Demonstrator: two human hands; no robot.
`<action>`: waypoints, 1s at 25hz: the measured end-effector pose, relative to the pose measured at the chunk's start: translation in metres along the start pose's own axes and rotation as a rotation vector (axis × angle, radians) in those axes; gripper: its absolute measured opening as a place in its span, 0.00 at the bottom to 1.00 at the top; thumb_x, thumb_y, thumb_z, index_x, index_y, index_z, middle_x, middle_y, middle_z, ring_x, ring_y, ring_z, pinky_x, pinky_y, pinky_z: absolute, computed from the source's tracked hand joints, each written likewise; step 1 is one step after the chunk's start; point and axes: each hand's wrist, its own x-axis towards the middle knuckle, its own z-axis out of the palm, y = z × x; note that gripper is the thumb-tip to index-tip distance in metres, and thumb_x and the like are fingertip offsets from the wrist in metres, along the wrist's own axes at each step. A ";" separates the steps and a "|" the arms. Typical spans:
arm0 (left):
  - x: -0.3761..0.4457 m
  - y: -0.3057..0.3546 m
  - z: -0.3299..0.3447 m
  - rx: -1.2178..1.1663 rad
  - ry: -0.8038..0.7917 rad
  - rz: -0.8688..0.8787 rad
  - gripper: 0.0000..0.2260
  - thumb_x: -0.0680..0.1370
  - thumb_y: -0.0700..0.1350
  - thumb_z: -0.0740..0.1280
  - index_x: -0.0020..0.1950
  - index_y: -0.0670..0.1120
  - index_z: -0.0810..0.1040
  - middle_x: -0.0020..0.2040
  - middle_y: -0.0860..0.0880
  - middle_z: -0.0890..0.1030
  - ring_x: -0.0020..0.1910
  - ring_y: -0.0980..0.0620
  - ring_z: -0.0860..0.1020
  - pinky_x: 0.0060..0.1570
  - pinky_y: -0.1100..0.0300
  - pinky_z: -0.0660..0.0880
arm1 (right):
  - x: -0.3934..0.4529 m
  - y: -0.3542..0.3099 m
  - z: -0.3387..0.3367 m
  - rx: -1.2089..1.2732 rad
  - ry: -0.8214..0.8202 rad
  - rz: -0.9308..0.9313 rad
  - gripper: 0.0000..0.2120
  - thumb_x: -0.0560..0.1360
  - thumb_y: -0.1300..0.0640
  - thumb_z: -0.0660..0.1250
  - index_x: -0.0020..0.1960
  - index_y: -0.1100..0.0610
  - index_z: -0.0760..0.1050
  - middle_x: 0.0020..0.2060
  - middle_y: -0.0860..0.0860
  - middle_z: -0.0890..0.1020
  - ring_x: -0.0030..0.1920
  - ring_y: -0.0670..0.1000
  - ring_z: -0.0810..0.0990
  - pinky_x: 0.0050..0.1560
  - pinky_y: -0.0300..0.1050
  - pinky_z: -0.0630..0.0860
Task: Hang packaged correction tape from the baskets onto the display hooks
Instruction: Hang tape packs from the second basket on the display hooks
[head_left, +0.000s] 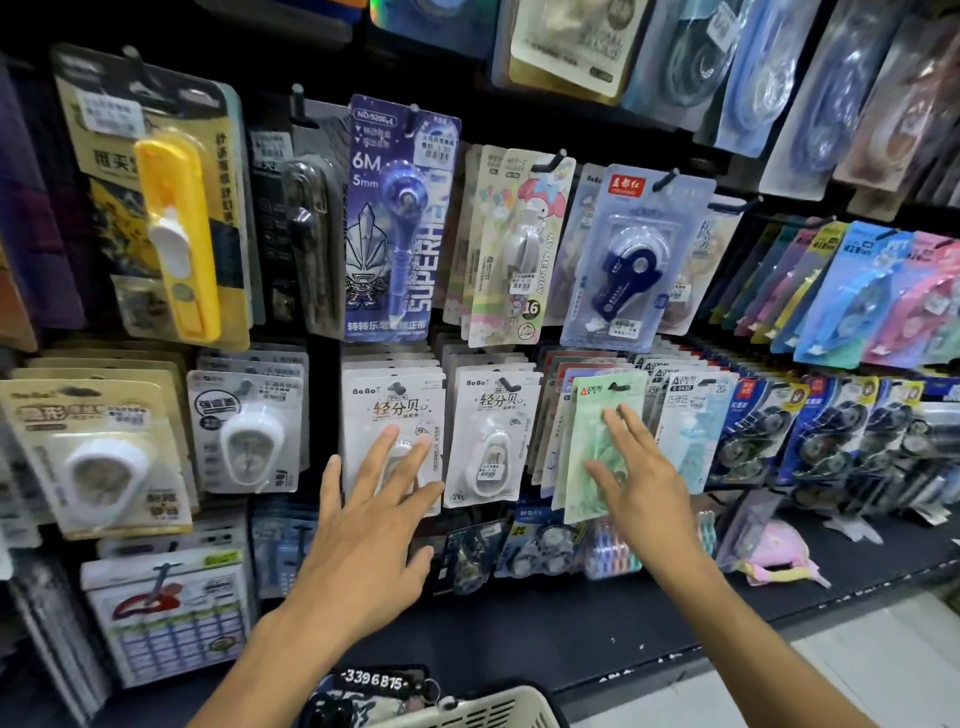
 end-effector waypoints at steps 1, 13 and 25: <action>0.000 0.000 0.000 0.006 -0.003 -0.001 0.29 0.80 0.57 0.62 0.80 0.59 0.60 0.81 0.59 0.34 0.73 0.55 0.20 0.75 0.39 0.31 | 0.005 -0.001 -0.001 0.006 -0.025 0.023 0.31 0.79 0.50 0.69 0.79 0.48 0.62 0.79 0.41 0.57 0.48 0.51 0.83 0.58 0.54 0.78; -0.012 -0.005 -0.009 -0.072 0.100 0.014 0.32 0.81 0.53 0.61 0.83 0.57 0.50 0.81 0.57 0.34 0.78 0.57 0.28 0.75 0.53 0.27 | -0.004 -0.092 0.049 -0.279 -0.346 -0.309 0.31 0.83 0.54 0.56 0.82 0.51 0.48 0.82 0.47 0.40 0.82 0.54 0.43 0.80 0.54 0.51; -0.064 -0.078 -0.051 -0.158 0.609 -0.512 0.29 0.75 0.44 0.69 0.76 0.48 0.67 0.78 0.44 0.66 0.74 0.40 0.65 0.72 0.42 0.64 | -0.064 -0.188 0.073 0.010 -0.134 -0.640 0.21 0.71 0.62 0.72 0.64 0.59 0.78 0.69 0.58 0.76 0.66 0.62 0.76 0.64 0.61 0.75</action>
